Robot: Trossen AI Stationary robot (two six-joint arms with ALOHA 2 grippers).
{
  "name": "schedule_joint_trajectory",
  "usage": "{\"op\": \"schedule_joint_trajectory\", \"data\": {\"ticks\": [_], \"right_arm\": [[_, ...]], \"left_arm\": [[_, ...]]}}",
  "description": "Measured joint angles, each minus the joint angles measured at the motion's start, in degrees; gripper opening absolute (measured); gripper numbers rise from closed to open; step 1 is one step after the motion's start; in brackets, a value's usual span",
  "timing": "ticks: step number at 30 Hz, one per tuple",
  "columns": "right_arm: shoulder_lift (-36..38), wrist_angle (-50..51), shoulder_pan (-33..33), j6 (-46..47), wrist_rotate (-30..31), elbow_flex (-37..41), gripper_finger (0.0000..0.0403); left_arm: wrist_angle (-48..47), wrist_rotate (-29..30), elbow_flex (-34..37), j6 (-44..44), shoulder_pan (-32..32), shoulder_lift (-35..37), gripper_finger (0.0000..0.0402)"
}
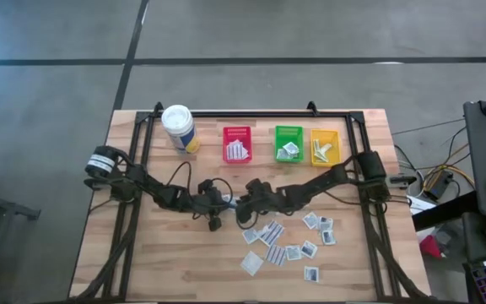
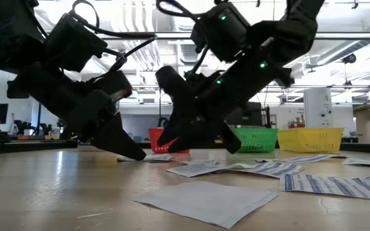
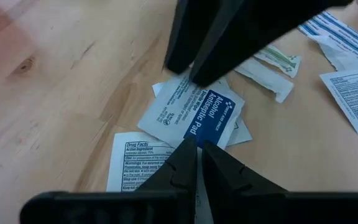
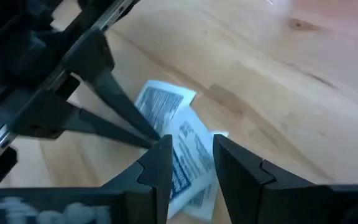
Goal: Pick & Place First Aid Supplies
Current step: Put the alcohol pad in the green bin
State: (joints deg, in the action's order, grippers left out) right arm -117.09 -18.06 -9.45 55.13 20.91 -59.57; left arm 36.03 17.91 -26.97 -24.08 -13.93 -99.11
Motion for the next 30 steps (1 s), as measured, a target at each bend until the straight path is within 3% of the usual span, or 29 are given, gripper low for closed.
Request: {"op": "schedule_joint_trajectory", "data": {"ticks": [10,18,30], "right_arm": [[0.25,9.44,1.72,-0.63,0.02,-3.11,0.0114],[0.34,9.83,1.82,3.05,-5.85,-2.68,0.0114],[0.34,10.23,1.73,2.03,-9.42,-4.88,0.0097]], "left_arm": [[-0.02,0.07,0.01,-0.02,0.00,0.00,0.0030],[-0.04,0.13,0.01,-0.02,0.00,0.00,0.0030],[-0.06,0.79,0.01,0.72,0.00,0.00,0.0030]]}}
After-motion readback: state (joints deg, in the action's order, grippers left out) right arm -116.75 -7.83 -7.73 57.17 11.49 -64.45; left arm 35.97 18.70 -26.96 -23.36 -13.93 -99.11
